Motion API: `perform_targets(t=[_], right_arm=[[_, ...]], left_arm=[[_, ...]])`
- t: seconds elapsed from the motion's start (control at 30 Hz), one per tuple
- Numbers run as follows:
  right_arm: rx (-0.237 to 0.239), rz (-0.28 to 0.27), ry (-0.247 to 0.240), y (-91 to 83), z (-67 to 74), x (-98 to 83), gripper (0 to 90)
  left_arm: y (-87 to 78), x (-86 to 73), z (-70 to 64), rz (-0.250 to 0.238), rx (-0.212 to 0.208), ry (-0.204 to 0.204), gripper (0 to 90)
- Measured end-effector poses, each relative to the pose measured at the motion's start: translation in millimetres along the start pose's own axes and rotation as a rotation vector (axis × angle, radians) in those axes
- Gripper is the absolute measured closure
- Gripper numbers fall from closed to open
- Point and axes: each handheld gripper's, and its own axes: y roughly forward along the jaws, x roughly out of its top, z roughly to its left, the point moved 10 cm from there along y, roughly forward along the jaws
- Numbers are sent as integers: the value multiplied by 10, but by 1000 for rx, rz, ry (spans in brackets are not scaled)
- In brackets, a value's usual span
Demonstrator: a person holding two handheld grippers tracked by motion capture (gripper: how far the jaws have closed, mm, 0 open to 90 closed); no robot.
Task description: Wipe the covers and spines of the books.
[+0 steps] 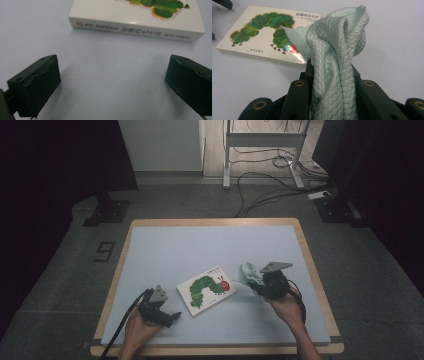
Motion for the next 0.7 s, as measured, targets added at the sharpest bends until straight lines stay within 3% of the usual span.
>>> perform_targets(t=[0.27,0.5,0.7], right_arm=[[31,21,-30,248,130,90,704],[46,41,-52,467,205,107,703],[44,78,-74,640,242,6,703]], left_arm=[[-111,-130,159,2,31,-62,0],[-105,-136,159,5,26,-66,0],[-104,-137,160,5,27,-66,0]])
